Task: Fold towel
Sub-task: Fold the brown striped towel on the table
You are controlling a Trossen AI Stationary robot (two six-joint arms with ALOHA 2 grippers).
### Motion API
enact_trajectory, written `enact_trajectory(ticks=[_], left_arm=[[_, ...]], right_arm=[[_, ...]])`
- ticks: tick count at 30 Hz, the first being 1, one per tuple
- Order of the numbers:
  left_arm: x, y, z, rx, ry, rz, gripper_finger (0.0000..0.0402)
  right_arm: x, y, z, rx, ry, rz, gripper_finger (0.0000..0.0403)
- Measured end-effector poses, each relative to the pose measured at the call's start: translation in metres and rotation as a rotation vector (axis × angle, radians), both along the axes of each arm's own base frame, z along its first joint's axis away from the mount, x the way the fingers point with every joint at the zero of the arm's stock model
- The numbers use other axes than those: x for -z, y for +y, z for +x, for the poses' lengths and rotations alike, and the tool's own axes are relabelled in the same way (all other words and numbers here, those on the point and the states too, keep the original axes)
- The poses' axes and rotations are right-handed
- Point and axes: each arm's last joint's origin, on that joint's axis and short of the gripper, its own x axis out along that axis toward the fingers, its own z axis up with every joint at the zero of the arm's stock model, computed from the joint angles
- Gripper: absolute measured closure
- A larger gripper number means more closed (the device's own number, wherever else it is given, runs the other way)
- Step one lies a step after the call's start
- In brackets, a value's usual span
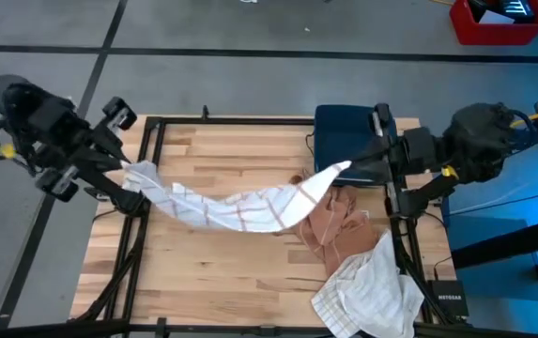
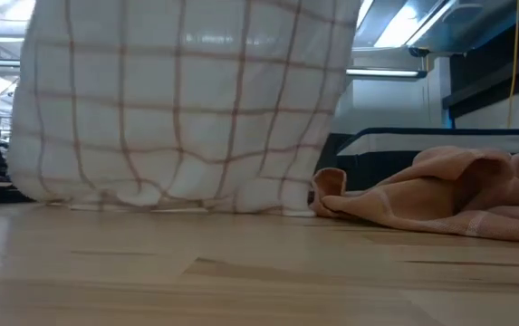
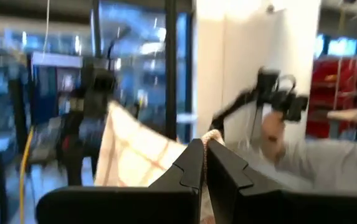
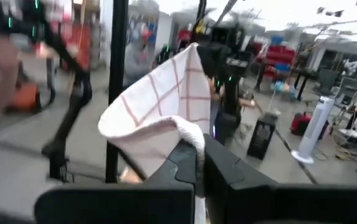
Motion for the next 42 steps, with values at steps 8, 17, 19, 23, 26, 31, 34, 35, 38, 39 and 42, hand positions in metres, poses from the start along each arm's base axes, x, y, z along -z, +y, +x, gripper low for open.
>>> enact_trajectory(ticks=[8,17,19,23,26,31,34,35,38,39,42], left_arm=[[-0.032,0.004,-0.012,-0.045,-0.343,-0.132,0.0396],[-0.037,0.025,-0.037,-0.346,-0.403,-0.164,0.0396],[-0.037,0.028,-0.040,-0.400,-0.391,-0.163,0.0396],[-0.030,0.034,-0.043,-0.541,-0.296,-0.148,0.0396],[-0.022,0.038,-0.042,-0.693,-0.167,-0.145,0.0396],[-0.005,0.044,-0.042,-0.956,0.048,-0.098,0.0396],[0.004,0.047,-0.043,-1.097,0.143,-0.045,0.0396],[0.006,0.048,-0.043,-1.135,0.168,-0.005,0.0396],[0.013,0.049,-0.042,-1.187,0.235,0.140,0.0396],[0.015,0.049,-0.042,-1.193,0.250,0.166,0.0396],[0.020,0.049,-0.040,-1.211,0.283,0.195,0.0396]], right_arm=[[-0.027,0.007,0.000,-0.015,-0.274,0.194,0.0388],[-0.039,0.000,-0.004,0.163,-0.362,0.194,0.0387],[-0.039,-0.004,-0.006,0.252,-0.347,0.153,0.0387],[-0.031,-0.010,-0.004,0.432,-0.242,0.046,0.0387],[-0.018,-0.020,0.004,0.519,-0.112,-0.039,0.0387],[0.014,-0.044,0.027,0.642,0.156,-0.156,0.0386],[0.031,-0.058,0.041,0.706,0.301,-0.227,0.0386],[0.036,-0.063,0.044,0.726,0.338,-0.244,0.0386],[0.048,-0.079,0.057,0.786,0.435,-0.283,0.0386],[0.053,-0.085,0.061,0.800,0.470,-0.298,0.0386],[0.065,-0.102,0.074,0.826,0.560,-0.322,0.0386]])
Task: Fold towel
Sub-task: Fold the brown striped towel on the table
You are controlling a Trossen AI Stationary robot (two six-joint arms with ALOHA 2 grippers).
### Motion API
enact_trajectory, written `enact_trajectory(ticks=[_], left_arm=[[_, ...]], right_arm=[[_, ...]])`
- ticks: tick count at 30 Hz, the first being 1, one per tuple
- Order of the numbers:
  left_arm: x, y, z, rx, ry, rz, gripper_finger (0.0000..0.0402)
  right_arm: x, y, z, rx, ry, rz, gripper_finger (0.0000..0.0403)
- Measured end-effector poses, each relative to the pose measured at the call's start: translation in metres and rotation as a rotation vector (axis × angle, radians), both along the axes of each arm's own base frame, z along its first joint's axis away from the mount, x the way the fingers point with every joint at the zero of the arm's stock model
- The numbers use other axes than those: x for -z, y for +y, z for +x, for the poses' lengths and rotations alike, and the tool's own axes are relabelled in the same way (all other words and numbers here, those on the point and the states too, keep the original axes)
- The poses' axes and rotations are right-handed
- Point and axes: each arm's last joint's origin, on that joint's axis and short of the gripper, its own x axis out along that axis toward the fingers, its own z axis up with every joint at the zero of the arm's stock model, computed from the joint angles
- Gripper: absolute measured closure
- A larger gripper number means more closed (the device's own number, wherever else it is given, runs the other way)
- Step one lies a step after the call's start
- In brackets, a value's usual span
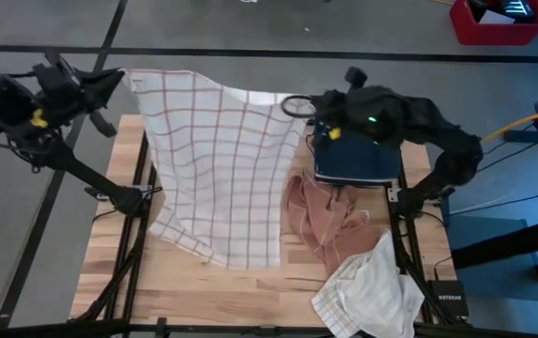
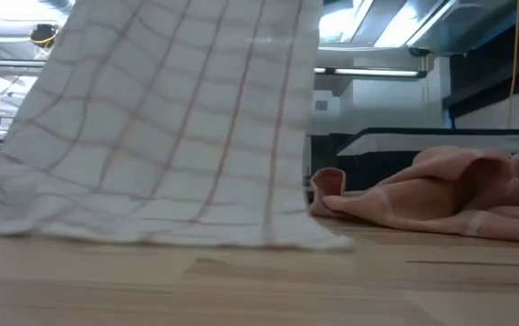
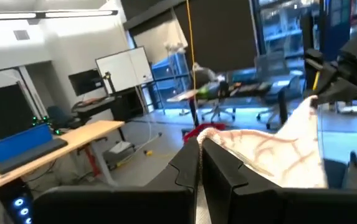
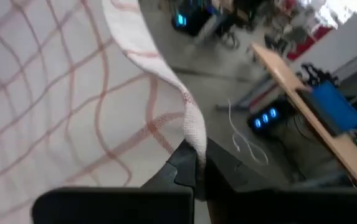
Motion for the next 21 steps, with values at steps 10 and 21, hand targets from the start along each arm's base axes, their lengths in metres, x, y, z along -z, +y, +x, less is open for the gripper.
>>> enact_trajectory(ticks=[10,21], left_arm=[[0.017,0.003,0.002,-0.081,0.084,-0.025,0.0396],[0.028,0.005,0.017,-0.300,0.222,0.059,0.0396]], right_arm=[[0.040,-0.060,0.016,0.162,0.175,0.042,0.0392],[0.077,-0.102,0.029,0.178,0.210,0.054,0.0394]])
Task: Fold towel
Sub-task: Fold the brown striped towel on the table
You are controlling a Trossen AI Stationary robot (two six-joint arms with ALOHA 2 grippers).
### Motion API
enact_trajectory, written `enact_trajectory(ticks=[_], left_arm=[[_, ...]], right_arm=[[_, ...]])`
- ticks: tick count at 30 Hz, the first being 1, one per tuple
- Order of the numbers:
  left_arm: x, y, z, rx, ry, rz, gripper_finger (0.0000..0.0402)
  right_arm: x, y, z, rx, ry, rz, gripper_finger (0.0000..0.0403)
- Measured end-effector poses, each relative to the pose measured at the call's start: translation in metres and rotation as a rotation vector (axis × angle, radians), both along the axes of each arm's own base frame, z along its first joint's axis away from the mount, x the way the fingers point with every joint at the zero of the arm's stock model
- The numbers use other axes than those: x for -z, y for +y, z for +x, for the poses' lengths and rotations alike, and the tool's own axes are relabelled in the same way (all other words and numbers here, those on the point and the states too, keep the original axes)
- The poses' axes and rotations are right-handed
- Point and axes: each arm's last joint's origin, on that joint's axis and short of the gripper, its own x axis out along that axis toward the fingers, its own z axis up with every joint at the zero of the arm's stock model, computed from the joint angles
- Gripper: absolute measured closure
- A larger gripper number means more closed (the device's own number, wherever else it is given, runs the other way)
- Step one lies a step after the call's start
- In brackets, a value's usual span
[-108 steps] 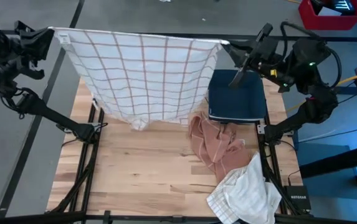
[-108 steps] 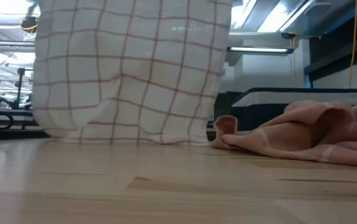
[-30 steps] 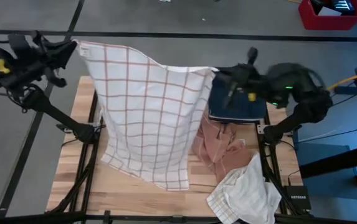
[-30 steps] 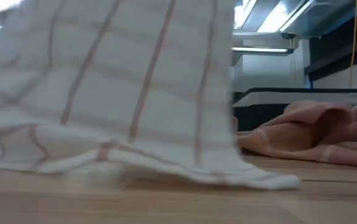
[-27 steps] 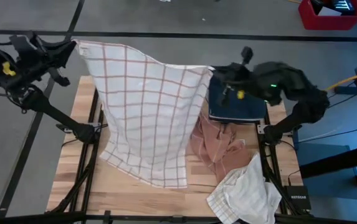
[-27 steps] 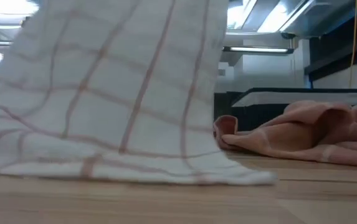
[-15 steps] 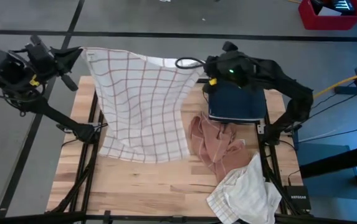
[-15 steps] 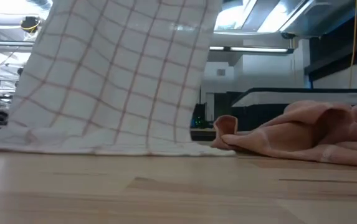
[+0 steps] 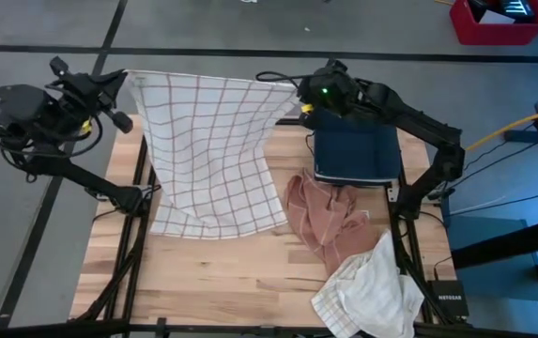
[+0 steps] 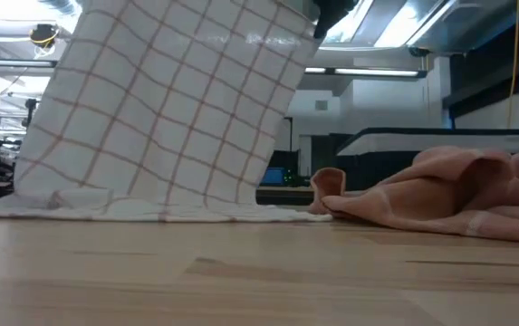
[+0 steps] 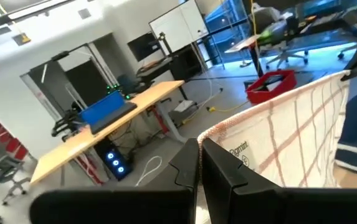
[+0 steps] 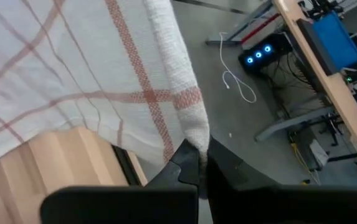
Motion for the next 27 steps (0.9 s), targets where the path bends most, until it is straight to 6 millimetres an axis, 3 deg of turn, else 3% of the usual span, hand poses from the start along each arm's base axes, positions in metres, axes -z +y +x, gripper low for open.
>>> enact_trajectory(ticks=[4,16,22,27], left_arm=[[0.002,-0.004,0.008,0.168,-0.044,-0.063,0.0396],[0.012,-0.021,0.019,0.733,-0.171,-0.510,0.0396],[0.002,-0.029,0.022,0.975,-0.277,-0.658,0.0396],[-0.013,-0.035,0.018,1.201,-0.378,-0.673,0.0396]], right_arm=[[-0.005,0.023,0.004,-0.077,0.001,0.014,0.0393],[-0.048,0.137,-0.003,-0.434,-0.191,0.163,0.0391],[-0.069,0.180,-0.017,-0.598,-0.295,0.244,0.0390],[-0.088,0.210,-0.031,-0.770,-0.404,0.371,0.0390]])
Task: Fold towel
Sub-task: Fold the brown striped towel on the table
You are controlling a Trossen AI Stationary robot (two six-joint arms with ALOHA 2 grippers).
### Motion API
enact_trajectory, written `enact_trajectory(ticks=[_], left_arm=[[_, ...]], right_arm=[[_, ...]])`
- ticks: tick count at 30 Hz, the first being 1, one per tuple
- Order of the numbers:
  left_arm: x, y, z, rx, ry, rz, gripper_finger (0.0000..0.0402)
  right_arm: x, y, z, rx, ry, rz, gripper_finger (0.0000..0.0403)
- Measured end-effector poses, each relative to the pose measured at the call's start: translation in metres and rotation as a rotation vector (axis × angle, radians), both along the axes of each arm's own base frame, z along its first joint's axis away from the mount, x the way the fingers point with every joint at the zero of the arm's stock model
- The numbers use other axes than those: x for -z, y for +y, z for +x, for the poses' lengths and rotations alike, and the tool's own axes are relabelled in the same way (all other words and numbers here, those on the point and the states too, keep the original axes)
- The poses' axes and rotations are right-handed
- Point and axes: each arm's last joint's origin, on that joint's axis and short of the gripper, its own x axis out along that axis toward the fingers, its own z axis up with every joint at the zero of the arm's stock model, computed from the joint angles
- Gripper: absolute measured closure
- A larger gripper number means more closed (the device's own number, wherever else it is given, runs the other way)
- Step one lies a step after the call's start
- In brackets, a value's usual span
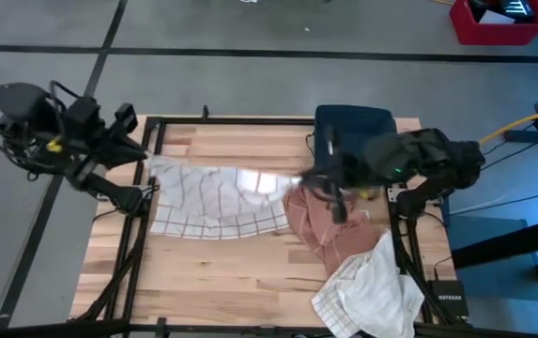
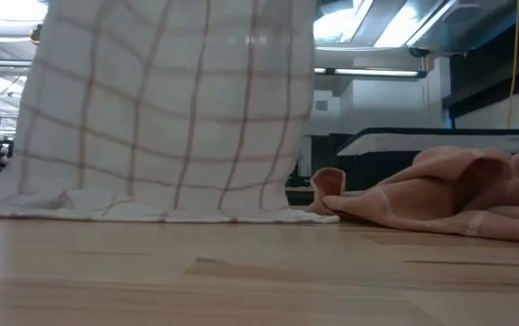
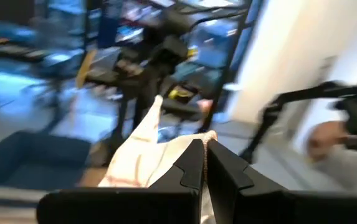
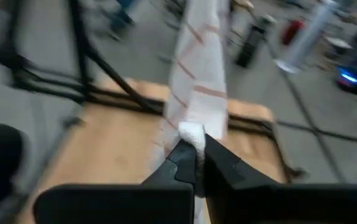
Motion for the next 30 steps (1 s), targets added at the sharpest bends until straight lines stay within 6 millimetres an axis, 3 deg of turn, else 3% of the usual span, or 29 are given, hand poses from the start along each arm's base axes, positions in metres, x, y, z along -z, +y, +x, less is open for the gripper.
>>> enact_trajectory(ticks=[7,13,20,23,30], left_arm=[[-0.019,-0.003,-0.004,0.069,-0.183,-0.071,0.0396],[-0.044,-0.002,-0.014,0.074,-0.461,-0.104,0.0396],[-0.065,0.005,-0.031,-0.012,-0.720,-0.017,0.0396],[-0.064,0.001,-0.022,-0.008,-0.696,-0.012,0.0396],[-0.040,-0.018,0.019,0.108,-0.370,-0.110,0.0396]], right_arm=[[-0.025,0.032,-0.012,-0.198,-0.178,0.174,0.0389],[-0.041,0.054,-0.022,-0.350,-0.324,0.260,0.0389],[-0.067,0.056,-0.043,-0.409,-0.460,0.319,0.0389],[-0.074,0.052,-0.048,-0.405,-0.498,0.334,0.0389],[-0.076,0.046,-0.059,-0.393,-0.444,0.432,0.0388]])
